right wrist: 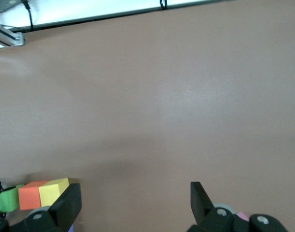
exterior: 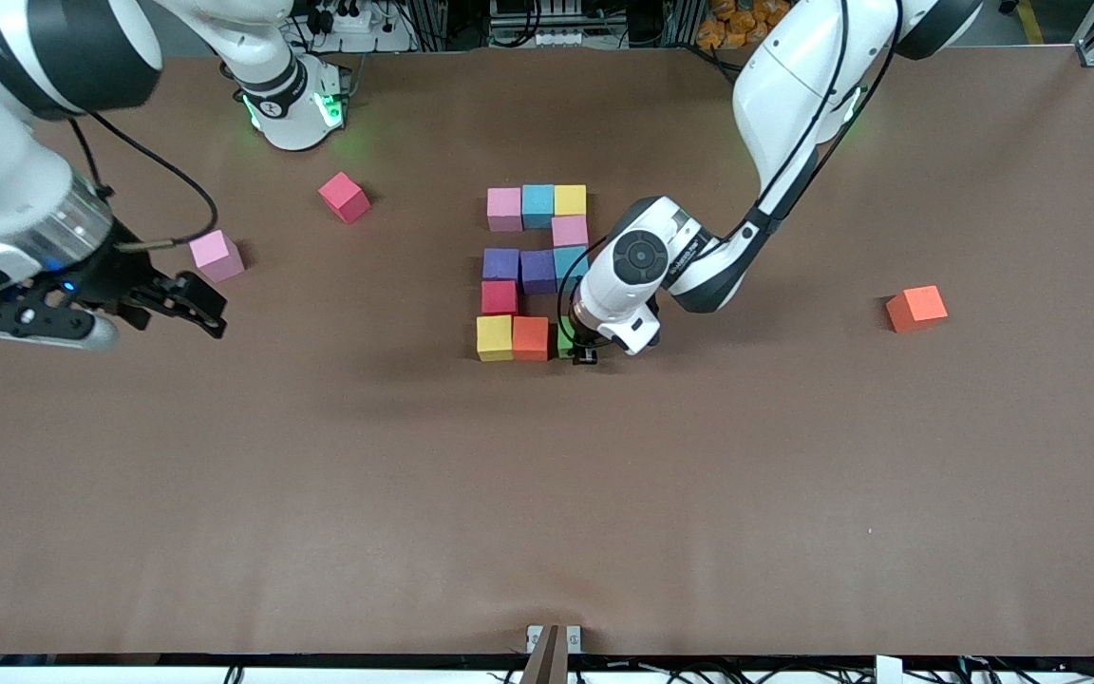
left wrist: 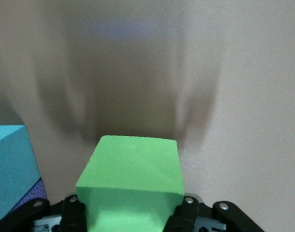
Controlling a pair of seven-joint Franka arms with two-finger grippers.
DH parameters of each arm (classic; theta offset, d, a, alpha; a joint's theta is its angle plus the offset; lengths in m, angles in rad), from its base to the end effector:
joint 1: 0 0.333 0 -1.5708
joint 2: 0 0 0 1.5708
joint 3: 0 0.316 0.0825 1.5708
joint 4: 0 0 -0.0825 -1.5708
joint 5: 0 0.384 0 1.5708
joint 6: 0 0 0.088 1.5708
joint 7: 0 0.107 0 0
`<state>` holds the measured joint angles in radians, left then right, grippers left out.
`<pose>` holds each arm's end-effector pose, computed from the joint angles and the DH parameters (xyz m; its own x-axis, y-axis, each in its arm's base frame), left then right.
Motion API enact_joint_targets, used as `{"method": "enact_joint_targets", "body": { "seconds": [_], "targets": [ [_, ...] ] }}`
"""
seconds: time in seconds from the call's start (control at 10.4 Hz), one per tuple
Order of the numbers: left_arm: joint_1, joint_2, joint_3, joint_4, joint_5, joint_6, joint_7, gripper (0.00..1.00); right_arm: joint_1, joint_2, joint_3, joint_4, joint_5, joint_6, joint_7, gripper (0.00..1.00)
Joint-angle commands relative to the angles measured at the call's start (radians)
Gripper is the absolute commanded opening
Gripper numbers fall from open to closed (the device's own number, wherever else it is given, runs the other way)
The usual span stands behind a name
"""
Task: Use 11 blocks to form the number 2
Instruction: 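Retract the right gripper while the left gripper carries green to the figure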
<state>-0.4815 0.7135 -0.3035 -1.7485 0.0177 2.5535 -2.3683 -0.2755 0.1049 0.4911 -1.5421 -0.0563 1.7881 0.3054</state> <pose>0.4919 -0.4640 0.1910 -0.0843 0.9738 -0.2110 0.9958 0.0750 -0.0517 0.5934 0.1098 0.6051 0.9849 -0.0898 0.1479 -0.0849 -0.9956 -0.0395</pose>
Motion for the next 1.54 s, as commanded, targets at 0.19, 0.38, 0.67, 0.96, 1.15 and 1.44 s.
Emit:
{"method": "enact_joint_targets", "body": {
  "seconds": [0.19, 0.38, 0.67, 0.96, 1.15, 1.44],
  "targets": [
    [-0.058, 0.000, 0.050, 0.024, 0.027, 0.001, -0.114, 0.00, -0.065, -0.002, 0.006, 0.053, 0.023, -0.027, -0.312, 1.00],
    [-0.059, 0.003, 0.050, 0.024, 0.027, 0.002, -0.115, 0.00, -0.131, 0.007, 0.006, 0.047, 0.023, -0.029, -0.449, 1.00],
    [-0.060, 0.006, 0.050, 0.026, 0.028, 0.019, -0.108, 0.02, -0.172, 0.027, -0.028, 0.049, 0.021, -0.032, -0.466, 1.00],
    [-0.062, 0.014, 0.050, 0.026, 0.086, 0.024, -0.108, 0.02, 0.153, -0.002, -0.419, 0.051, 0.036, -0.082, -0.494, 1.00],
    [-0.062, 0.027, 0.050, 0.026, 0.088, 0.048, -0.104, 0.02, 0.127, -0.022, -0.393, 0.042, 0.039, -0.133, -0.494, 1.00],
    [-0.066, 0.029, 0.050, 0.032, 0.088, 0.051, -0.104, 0.03, 0.099, -0.077, -0.370, 0.042, 0.050, -0.203, -0.486, 1.00]
  ]
}}
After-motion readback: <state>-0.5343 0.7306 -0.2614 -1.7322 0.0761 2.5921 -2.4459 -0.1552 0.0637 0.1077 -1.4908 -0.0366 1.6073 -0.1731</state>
